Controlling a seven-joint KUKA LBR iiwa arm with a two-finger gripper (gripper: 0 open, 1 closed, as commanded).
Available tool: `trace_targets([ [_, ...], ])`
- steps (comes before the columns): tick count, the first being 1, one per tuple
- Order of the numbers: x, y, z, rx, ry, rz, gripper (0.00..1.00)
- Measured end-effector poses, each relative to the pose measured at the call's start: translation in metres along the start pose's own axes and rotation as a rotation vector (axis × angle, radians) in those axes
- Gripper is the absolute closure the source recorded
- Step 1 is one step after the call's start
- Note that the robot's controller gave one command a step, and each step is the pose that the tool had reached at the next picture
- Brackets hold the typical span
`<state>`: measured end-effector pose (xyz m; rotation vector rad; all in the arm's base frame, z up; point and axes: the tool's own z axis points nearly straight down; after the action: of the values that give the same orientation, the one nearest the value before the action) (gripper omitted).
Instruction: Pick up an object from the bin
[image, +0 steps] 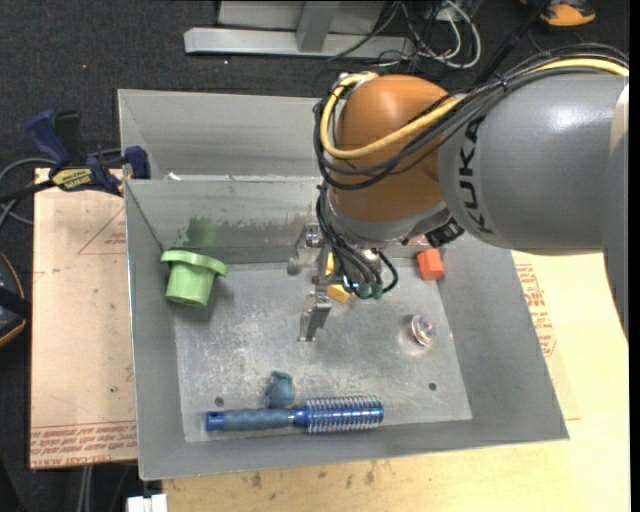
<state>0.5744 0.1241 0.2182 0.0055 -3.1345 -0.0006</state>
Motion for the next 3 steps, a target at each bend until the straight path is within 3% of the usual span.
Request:
trace_targets([
  [1,0.082,-0.033,0.061,0.001,-0.002,-0.319,0.0],
  [2,0.095,-0.024,0.097,0.0,-0.002,-0.344,0.0],
  [3,0.094,-0.026,0.107,0.0,-0.009,-0.354,0.0],
])
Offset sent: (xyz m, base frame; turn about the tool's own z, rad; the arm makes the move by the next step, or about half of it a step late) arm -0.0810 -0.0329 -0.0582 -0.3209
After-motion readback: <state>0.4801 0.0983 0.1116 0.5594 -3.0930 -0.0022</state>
